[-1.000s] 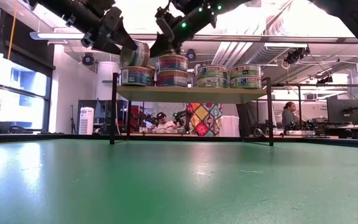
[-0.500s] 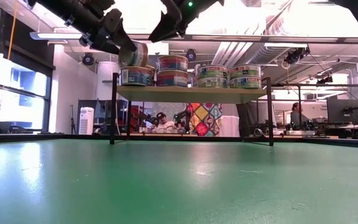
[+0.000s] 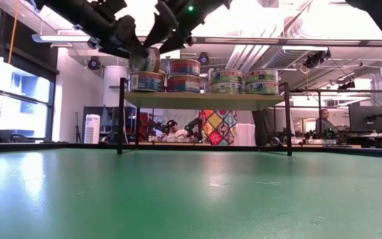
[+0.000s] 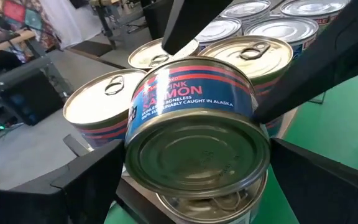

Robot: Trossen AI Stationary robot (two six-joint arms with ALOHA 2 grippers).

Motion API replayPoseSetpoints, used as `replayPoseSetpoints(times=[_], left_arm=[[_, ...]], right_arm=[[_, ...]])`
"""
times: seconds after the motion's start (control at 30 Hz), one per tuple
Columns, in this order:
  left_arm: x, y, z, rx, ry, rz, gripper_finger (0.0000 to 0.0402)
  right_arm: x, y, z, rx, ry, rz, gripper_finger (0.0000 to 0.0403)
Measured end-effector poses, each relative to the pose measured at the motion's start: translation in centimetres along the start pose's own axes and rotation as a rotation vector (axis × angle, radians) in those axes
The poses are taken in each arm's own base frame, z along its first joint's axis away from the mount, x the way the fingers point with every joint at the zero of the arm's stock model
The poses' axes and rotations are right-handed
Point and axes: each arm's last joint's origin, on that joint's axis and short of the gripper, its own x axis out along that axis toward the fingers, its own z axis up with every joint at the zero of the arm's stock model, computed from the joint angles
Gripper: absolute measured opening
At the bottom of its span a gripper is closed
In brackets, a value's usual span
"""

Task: Stack canned seafood by type on shelf
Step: Stack the blue tuna can on top of the other blue tuna can on the shelf

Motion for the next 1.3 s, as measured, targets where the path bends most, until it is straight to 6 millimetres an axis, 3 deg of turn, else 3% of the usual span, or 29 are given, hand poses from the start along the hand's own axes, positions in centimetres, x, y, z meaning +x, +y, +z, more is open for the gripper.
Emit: replayPoseSetpoints(times=[0.4, 0.7, 0.83, 1.1, 1.3], left_arm=[[-0.2, -0.2, 0.0, 0.011, -0.008, 0.013, 0.0376], [-0.5, -0.7, 0.1, 0.023, -0.027, 0.013, 0.0376], [-0.7, -0.8, 0.2, 0.032, -0.032, 0.028, 0.0376], [-0.8, -0.9, 0.4, 0.038, -0.047, 0.021, 0.0376], [-1.5, -1.6, 0.6, 0.089, -0.072, -0.011, 0.0376]], right_arm=[[0.2, 0.5, 0.6, 0.066, -0.065, 0.064, 0.0374], [2.0, 1.0, -0.4, 0.052, -0.03, 0.027, 0.0366], [1.9, 1.1, -0.3, 0.038, -0.033, 0.018, 0.0327], [2.1, 1.0, -0.5, -0.01, -0.022, -0.012, 0.0175], [1.3, 2.6, 0.0, -0.166, -0.017, -0.039, 0.0177]])
